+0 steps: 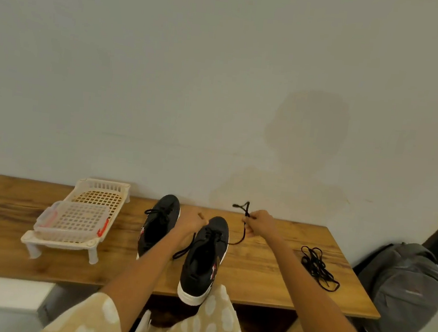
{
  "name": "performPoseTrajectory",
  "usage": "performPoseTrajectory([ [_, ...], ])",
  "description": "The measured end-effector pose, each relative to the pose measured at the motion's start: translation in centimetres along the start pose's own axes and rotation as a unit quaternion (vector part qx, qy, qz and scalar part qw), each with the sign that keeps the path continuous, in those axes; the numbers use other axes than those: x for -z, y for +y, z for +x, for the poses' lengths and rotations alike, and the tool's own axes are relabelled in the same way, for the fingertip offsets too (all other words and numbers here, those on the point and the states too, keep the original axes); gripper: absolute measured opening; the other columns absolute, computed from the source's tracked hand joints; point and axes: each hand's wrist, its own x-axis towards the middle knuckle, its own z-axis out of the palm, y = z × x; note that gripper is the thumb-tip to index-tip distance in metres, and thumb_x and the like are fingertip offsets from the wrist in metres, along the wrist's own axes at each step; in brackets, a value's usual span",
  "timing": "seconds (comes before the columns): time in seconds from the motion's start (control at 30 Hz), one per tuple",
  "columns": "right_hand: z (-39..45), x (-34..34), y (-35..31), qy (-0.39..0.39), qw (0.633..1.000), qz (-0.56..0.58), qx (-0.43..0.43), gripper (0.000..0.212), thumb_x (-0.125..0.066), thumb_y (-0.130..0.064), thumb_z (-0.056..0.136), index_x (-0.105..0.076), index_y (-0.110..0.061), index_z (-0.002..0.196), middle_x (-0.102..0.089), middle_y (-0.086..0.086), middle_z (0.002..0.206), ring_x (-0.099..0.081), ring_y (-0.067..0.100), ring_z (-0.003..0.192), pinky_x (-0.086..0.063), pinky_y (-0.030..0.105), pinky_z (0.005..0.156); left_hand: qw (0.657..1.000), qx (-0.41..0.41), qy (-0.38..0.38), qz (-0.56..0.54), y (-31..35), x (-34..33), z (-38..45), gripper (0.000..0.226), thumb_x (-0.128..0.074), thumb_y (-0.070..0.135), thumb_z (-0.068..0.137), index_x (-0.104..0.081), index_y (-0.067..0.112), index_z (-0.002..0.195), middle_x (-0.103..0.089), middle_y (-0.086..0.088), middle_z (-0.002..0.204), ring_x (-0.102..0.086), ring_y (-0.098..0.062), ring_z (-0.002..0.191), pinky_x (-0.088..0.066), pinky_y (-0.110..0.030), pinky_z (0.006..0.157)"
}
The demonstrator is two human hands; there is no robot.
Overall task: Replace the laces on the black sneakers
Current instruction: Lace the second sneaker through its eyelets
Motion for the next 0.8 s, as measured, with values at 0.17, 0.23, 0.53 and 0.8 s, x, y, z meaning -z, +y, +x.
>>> performPoseTrajectory([
  [0.17, 1.4, -3.8, 4.1, -0.064, 0.99, -0.099, -0.073, 0.017, -0.051, -0.015, 0.097, -0.057, -0.009, 0.082, -0.054, 0.0, 0.064, -0.053, 0.009, 0.052, -0.046, 0.018, 0.047, 0.998, 0.027, -0.022, 0.043, -1.6, -1.9, 1.8, 0.031, -0.055, 0.022, 0.093, -0.047, 0.017, 0.064, -0.051, -0.004, 0.07, -0.045, -0.014, 0.061, -0.038, -0.027, 0.066],
  [0.23, 1.7, -5.0, 4.7, -0.066, 0.989, -0.108, -0.072, 0.021, -0.05, -0.013, 0.097, -0.055, -0.011, 0.076, -0.055, 0.0, 0.062, -0.053, 0.009, 0.05, -0.046, 0.018, 0.045, 0.992, 0.032, -0.071, 0.102, -0.9, -2.2, 2.6, 0.032, -0.058, 0.029, 0.091, -0.047, 0.015, 0.064, -0.046, -0.003, 0.064, -0.046, -0.016, 0.062, -0.037, -0.026, 0.063],
  [0.53, 2.9, -6.1, 4.0, 0.032, 0.999, -0.032, 0.008, 0.029, -0.064, -0.017, 0.089, -0.054, -0.017, 0.061, -0.059, 0.003, 0.061, -0.054, 0.009, 0.05, -0.048, 0.02, 0.055, 0.969, 0.111, -0.179, 0.13, -0.7, -2.3, 4.4, 0.028, -0.063, 0.025, 0.09, -0.06, 0.003, 0.107, -0.061, -0.008, 0.093, -0.054, -0.017, 0.059, -0.047, -0.025, 0.052],
  [0.8, 3.1, -8.1, 1.7, -0.051, 0.996, 0.052, 0.05, 0.018, -0.051, -0.006, 0.094, -0.055, -0.014, 0.109, -0.063, -0.001, 0.079, -0.058, 0.008, 0.067, -0.049, 0.015, 0.055, 0.974, 0.11, -0.148, 0.133, -1.5, -3.2, 3.9, 0.02, -0.05, 0.022, 0.095, -0.057, 0.004, 0.099, -0.056, -0.01, 0.065, -0.051, -0.019, 0.047, -0.043, -0.026, 0.044],
])
